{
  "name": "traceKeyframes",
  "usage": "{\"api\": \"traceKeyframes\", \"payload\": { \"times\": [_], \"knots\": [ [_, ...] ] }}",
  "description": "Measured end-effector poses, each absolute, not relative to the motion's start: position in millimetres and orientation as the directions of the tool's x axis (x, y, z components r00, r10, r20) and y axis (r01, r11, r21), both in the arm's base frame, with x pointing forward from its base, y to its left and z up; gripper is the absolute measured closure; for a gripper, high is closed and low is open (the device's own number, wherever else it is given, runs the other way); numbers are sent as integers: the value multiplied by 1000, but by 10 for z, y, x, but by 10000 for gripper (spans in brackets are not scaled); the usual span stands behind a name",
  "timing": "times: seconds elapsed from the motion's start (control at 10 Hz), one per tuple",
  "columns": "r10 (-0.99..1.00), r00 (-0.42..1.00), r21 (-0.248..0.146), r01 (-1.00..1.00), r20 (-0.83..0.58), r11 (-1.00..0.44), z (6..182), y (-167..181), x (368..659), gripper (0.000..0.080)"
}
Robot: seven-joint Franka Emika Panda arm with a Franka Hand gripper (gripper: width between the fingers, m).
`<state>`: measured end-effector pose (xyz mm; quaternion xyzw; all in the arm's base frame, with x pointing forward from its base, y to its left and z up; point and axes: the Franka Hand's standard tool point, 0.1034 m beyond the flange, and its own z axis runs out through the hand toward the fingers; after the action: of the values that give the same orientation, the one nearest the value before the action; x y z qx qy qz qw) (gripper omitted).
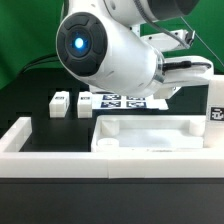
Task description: Assemble desk
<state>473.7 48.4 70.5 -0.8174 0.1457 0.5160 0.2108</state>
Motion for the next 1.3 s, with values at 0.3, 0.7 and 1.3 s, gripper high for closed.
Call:
{"api": "traceKeyframes", "payload": {
  "times": [0.3, 0.7, 1.3],
  "knots": [
    [-23, 461, -209, -444, -887, -871, 661, 439, 4771, 511],
    [-7, 650, -289, -347, -760, -892, 988, 249, 5170, 511],
    [-70, 894, -305, -223, -442, -926, 1195, 61, 5439, 511]
  ]
}}
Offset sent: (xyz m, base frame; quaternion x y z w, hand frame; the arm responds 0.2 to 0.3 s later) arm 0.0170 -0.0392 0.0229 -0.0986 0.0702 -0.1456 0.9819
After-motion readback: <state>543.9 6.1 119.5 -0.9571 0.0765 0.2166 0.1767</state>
